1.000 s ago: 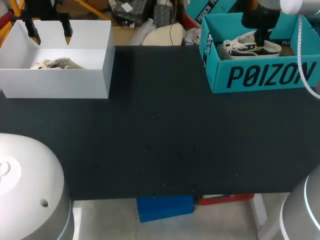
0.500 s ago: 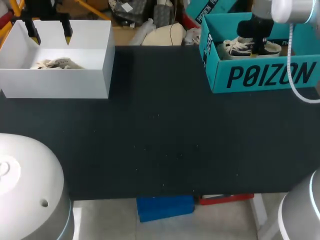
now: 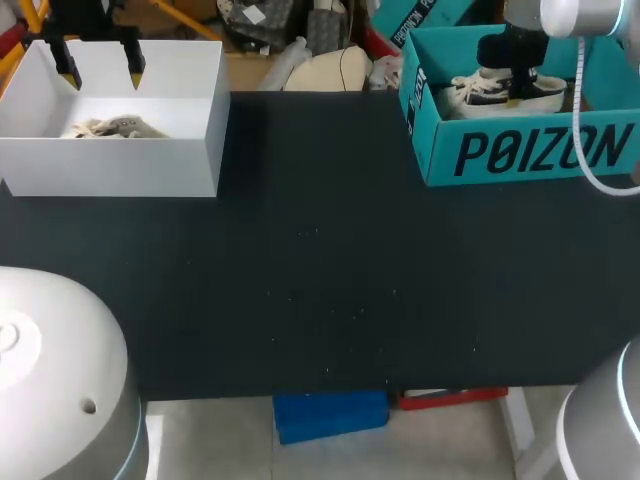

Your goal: Take the shoe out of the shoebox, open the shoe tongue, remove and reinsert the insole, then place the shoe into the shoebox

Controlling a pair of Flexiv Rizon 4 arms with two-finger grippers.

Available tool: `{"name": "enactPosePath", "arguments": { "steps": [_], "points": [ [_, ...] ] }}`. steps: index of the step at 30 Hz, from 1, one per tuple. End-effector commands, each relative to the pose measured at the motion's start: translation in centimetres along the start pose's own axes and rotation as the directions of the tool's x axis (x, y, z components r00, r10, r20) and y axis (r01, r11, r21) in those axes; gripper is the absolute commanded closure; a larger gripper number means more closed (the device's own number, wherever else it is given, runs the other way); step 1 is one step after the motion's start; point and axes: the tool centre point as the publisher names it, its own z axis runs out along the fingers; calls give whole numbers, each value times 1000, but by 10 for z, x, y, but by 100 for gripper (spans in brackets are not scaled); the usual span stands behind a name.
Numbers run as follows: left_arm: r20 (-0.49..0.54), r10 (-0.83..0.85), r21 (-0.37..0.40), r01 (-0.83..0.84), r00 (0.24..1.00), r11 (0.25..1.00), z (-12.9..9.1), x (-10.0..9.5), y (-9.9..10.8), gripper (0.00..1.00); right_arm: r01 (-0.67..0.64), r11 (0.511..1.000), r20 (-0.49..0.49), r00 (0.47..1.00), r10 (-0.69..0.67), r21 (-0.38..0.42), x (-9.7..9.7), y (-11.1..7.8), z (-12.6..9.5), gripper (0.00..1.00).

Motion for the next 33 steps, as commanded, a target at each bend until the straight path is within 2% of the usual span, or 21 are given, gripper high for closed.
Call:
{"name": "enactPosePath", "arguments": {
  "steps": [1,11,14,17,21,26,27,29,33],
  "points": [
    [2,-1,-2,1,1000,1000,-1,0,0,0,-21,1000,83,996,21,6,17,-16,-60,100],
    [2,-1,-2,1,1000,1000,-1,0,0,0,-60,997,265,963,44,52,44,-39,-180,100],
    [2,-1,-2,1,1000,1000,-1,0,0,0,-98,993,319,945,71,72,59,-34,-216,100],
    [2,-1,-2,1,1000,1000,-1,0,0,0,-134,988,365,926,97,79,78,-19,-248,100],
    [2,-1,-2,1,1000,1000,-1,0,0,0,-175,980,414,902,119,99,108,17,-284,100],
    [2,-1,-2,1,1000,1000,-1,0,0,0,-207,971,461,878,132,115,156,82,-320,100],
    [2,-1,-2,1,1000,1000,-1,0,0,0,-213,970,465,875,136,115,162,91,-324,100],
    [2,-1,-2,1,1000,1000,-1,0,0,0,-222,968,480,866,143,113,184,120,-335,100],
    [2,-1,-2,1,1000,1000,-1,0,0,0,-236,966,489,858,157,103,221,168,-343,100]
  ]
}}
